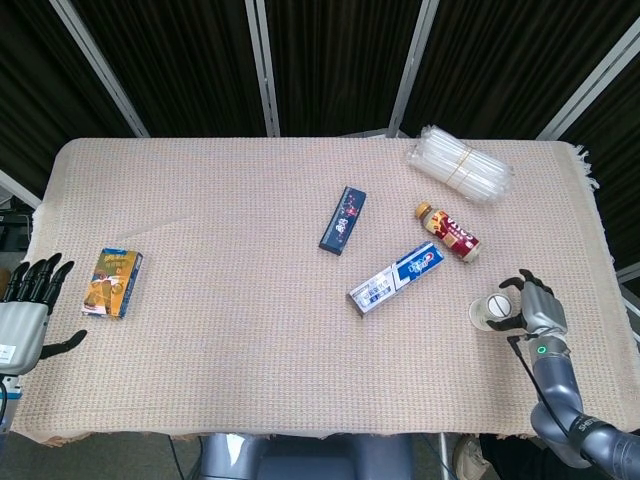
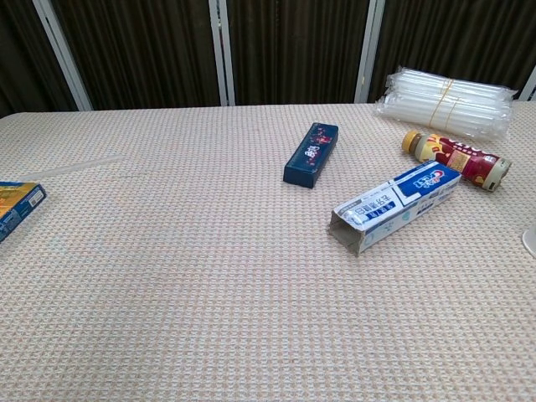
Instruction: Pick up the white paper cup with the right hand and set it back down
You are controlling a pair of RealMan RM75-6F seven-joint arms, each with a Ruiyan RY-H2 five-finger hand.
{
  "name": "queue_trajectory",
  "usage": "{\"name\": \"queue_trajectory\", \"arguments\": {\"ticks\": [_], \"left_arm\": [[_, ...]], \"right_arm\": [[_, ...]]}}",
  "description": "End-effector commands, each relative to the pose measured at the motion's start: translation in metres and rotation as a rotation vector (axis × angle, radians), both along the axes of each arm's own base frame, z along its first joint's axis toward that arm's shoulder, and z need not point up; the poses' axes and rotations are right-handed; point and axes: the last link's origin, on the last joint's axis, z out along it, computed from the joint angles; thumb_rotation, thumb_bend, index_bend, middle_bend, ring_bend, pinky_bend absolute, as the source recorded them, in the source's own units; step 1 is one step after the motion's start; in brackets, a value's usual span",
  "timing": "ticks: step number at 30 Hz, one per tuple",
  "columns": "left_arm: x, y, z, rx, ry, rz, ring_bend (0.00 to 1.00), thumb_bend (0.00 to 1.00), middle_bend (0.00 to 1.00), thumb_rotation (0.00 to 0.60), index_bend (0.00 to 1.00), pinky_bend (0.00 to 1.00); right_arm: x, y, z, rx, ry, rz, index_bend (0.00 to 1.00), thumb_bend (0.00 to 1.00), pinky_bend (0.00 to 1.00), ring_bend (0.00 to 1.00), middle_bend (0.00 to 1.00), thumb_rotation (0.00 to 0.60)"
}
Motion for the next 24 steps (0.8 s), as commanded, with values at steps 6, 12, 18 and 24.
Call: {"name": "queue_trajectory", "arguments": {"ticks": [6,12,18,24], "left_arm": [[0.0,0.0,0.0,0.0,0.0,-0.001,0.0,0.1,0.0,0.6,0.0,0.0],[0.0,0.0,0.0,0.001,0.0,-0.001,0.0,0.1,0.0,0.6,0.0,0.0],[0.0,0.0,0.0,0.0,-0.001,0.0,0.0,0.1,0.0,0.6,0.0,0.0],[-0.001,0.0,0.0,0.0,-0.001,-0.001,0.0,0.1,0.0,0.6,0.0,0.0]], "right_arm": [[0.014,0.008,0.017,-0.069,-0.029,0.075,0.04,0.04,0.0,0.0,0.0,0.6],[0.033,0.031,0.044,-0.227,0.054,0.371,0.0,0.0,0.0,0.0,0.0,0.6],[0.034,0.06,0.046,-0.286,0.257,0.623,0.0,0.0,0.0,0.0,0.0,0.6],[0.037,0.067,0.037,-0.305,0.338,0.732,0.0,0.0,0.0,0.0,0.0,0.6]]}}
